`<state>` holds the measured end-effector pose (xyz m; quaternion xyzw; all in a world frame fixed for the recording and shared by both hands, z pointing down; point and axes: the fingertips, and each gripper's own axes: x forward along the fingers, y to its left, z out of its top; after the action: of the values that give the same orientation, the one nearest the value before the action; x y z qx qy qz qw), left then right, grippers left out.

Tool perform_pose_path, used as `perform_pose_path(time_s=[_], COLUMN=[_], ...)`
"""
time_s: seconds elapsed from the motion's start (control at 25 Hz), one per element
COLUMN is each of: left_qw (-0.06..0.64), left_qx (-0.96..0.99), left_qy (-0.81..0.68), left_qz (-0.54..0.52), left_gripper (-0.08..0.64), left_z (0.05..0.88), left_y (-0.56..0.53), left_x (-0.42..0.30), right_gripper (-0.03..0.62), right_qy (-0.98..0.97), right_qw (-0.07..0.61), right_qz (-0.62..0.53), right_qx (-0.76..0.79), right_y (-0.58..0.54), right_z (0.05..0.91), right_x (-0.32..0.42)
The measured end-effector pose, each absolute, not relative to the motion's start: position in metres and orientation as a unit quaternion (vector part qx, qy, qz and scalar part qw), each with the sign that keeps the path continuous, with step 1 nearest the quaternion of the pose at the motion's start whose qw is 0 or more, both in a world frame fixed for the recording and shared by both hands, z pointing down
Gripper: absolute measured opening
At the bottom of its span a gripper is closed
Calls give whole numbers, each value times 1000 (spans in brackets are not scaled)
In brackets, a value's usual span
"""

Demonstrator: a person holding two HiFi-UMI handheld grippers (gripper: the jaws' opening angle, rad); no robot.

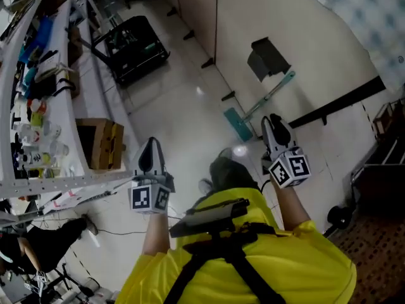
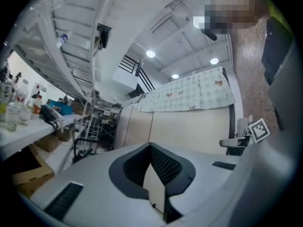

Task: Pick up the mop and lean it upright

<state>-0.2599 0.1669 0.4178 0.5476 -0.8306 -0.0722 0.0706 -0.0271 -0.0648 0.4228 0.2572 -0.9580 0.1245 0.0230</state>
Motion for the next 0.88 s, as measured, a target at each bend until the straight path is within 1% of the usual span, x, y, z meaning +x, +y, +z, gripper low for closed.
perform_pose_path(time_s=[0.2, 0.4, 0.48, 0.64, 0.76, 0.88], left_qw=[69, 62, 61, 81, 99, 111], left_qx=[622, 705, 732, 773, 803, 816], left_qy=[-777, -705, -678, -629, -588, -568], left_qz=[-60, -45, -34, -20, -11, -8], left_gripper=[2, 2, 2, 2, 2, 2], left_z=[428, 425, 432, 453, 468, 481], left_y=[41, -82, -122, -182, -208, -225], left_x=[-285, -268, -258, -233, -208, -202], right_gripper=[106, 106, 176, 176, 176, 176], right_qy=[-918, -875, -861, -820, -796, -785], right_qw=[25, 34, 40, 60, 87, 110], right_qz=[132, 127, 127, 103, 116, 127], right_qx=[372, 465, 492, 560, 588, 596], right_y=[-148, -224, -245, -282, -305, -331], right_z=[451, 472, 487, 525, 565, 597], right_x=[-4, 24, 28, 32, 30, 17])
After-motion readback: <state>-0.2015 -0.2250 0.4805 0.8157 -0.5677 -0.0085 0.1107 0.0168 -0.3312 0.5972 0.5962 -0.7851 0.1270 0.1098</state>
